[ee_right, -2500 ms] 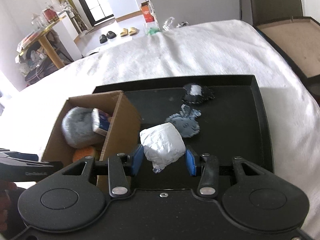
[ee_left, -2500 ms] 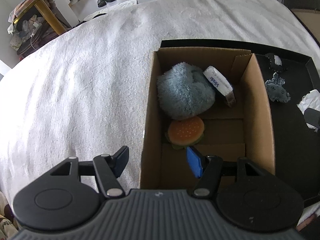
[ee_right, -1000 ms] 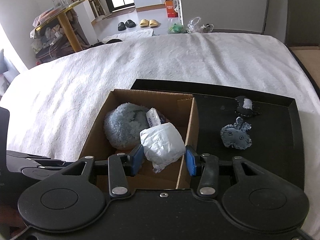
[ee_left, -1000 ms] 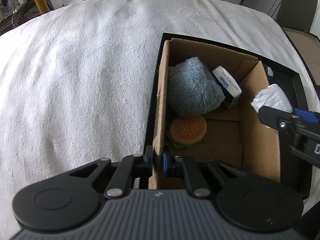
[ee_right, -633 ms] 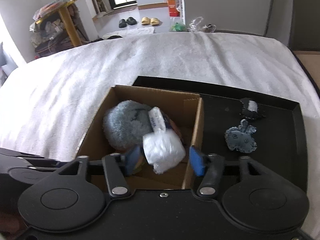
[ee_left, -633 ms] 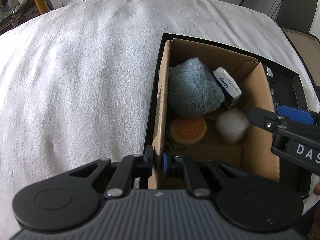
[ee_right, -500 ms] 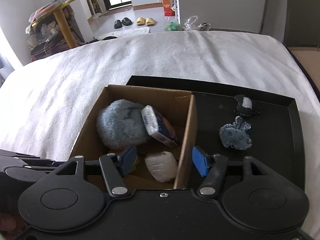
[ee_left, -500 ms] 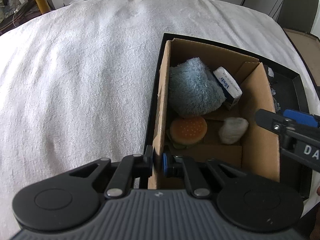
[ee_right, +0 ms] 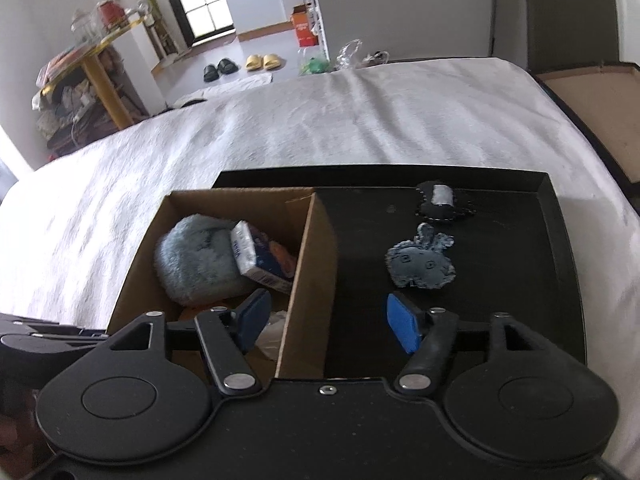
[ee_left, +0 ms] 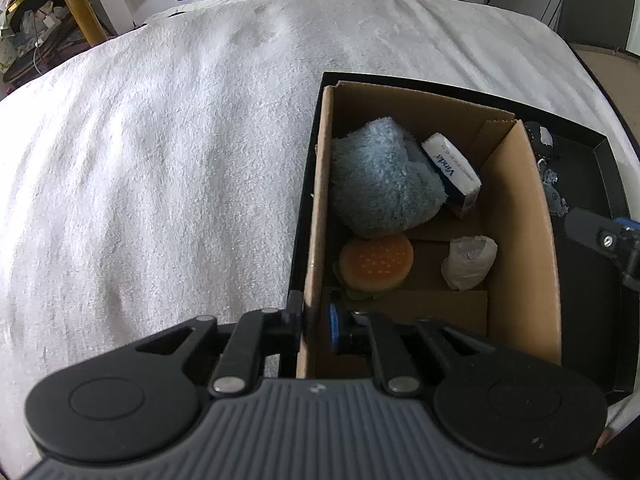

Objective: Organize soft objects
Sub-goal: 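Move the right gripper down to the denim plush and grasp it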

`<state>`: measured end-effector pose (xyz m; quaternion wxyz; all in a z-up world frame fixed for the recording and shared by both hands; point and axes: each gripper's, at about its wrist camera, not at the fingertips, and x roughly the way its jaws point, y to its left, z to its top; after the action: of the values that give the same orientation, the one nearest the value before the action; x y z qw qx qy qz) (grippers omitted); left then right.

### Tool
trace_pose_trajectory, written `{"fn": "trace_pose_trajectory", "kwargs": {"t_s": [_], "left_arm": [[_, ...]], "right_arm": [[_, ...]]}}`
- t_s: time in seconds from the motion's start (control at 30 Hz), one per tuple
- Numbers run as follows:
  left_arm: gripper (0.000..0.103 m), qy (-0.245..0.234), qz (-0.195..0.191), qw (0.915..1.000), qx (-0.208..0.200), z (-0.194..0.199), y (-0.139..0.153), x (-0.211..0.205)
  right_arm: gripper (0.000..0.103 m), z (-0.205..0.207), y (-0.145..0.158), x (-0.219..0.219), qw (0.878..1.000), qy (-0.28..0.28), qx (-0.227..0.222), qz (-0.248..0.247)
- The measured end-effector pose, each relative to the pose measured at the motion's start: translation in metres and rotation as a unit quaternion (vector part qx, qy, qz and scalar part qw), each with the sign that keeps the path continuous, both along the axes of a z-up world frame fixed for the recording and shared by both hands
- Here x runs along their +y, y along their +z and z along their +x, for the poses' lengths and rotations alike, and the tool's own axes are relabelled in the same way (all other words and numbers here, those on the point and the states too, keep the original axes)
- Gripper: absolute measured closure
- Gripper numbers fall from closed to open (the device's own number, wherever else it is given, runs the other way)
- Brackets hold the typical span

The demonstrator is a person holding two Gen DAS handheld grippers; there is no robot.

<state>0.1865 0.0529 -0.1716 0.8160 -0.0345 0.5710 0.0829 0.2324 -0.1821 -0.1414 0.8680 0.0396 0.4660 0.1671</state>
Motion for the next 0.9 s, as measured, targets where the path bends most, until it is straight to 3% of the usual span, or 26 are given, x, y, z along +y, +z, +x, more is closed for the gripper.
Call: {"fn": "trace_pose_trajectory", "kwargs": {"t_s": [0.07,0.17,0.3,0.37,0.47,0.9], "left_arm": [[0.09,0.001,0.005,1.0,0.003,0.001,0.0,-0.002],[0.089,0.008,0.01,0.9999,0.004,0.004,0.0,-0.004],[0.081,0.013,0.023,0.9996,0.009,0.007,-0.002,-0.007],[0.07,0.014,0.034,0.9992,0.013,0.008,-0.003,-0.009],[0.063,0.018,0.05,0.9984,0.018,0.009,-0.006,-0.011],[0.056,0.04,0.1,0.9934,0.04,0.015,-0.01,-0.026]], "right_arm": [[0.023,-0.001,-0.001,-0.007,1.0,-0.011,-0.013,0.002],[0.017,0.0,-0.003,-0.014,0.999,-0.019,-0.027,0.003],[0.017,0.004,-0.008,-0.024,0.999,-0.029,-0.038,0.009],[0.015,0.006,-0.011,-0.027,0.999,-0.033,-0.043,0.006],[0.014,0.009,-0.016,-0.033,0.998,-0.032,-0.053,0.005],[0.014,0.02,-0.048,-0.05,0.998,-0.004,-0.064,0.014]]}}
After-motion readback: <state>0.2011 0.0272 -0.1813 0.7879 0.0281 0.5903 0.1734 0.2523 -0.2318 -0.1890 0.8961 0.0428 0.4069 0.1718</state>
